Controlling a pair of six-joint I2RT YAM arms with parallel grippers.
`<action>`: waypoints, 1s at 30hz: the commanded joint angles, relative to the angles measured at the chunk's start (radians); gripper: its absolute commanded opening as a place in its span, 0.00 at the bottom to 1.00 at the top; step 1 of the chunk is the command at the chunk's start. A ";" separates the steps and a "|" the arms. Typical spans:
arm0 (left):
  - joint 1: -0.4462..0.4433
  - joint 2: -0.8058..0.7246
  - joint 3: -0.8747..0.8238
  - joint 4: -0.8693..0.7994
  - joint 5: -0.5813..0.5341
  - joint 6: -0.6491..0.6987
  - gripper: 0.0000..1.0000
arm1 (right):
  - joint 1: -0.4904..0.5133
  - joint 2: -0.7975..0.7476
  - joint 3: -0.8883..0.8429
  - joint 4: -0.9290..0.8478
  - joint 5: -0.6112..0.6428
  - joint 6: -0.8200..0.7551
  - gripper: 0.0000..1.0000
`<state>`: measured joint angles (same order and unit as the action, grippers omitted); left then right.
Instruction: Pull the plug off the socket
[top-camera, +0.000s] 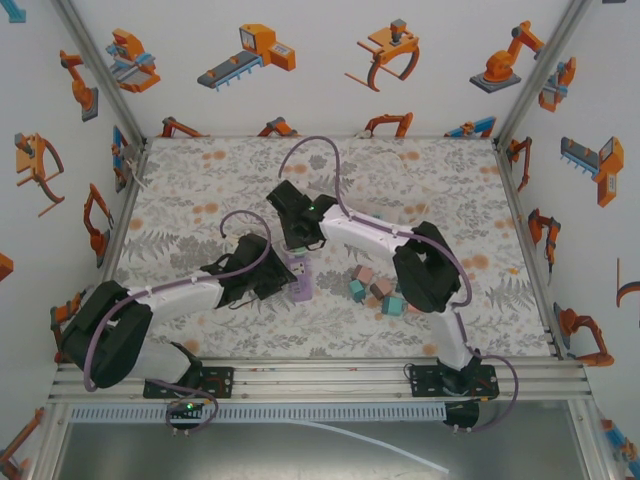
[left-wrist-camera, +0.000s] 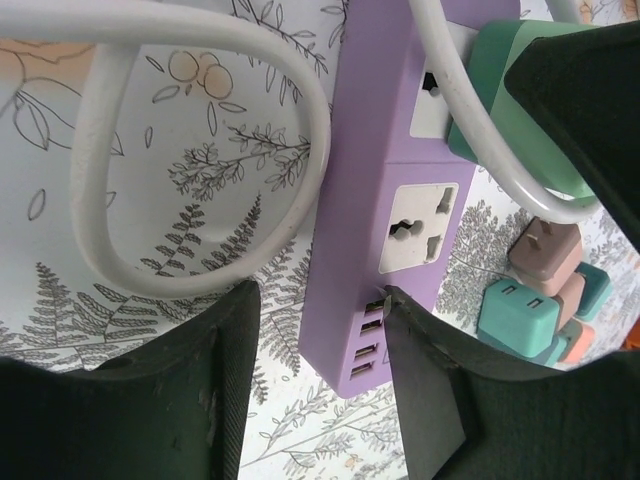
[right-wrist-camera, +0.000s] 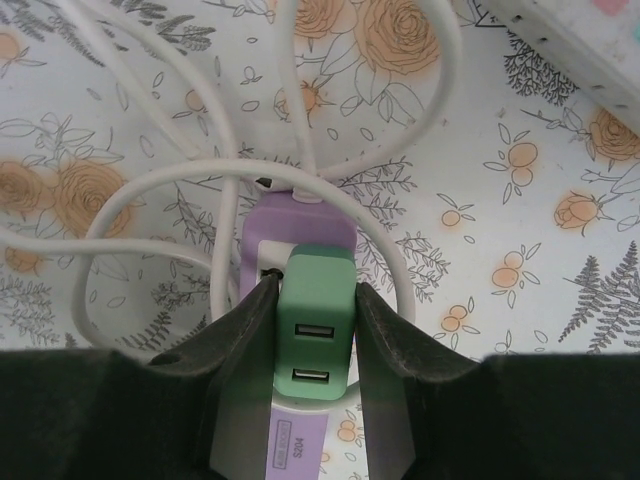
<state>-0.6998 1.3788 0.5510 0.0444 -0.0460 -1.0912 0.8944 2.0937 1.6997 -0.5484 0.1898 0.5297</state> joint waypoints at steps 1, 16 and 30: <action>0.019 0.065 -0.042 -0.190 -0.080 0.004 0.49 | 0.014 -0.085 -0.078 0.002 -0.122 -0.029 0.02; 0.035 0.185 -0.036 -0.141 -0.035 -0.022 0.48 | -0.047 -0.023 0.212 -0.281 0.008 0.045 0.02; 0.033 0.191 -0.020 -0.104 -0.011 0.018 0.51 | -0.098 -0.082 0.248 -0.277 -0.110 0.032 0.01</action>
<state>-0.6743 1.5127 0.6018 0.1612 0.0639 -1.1458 0.7952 2.0907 1.9507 -0.8330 0.0978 0.5533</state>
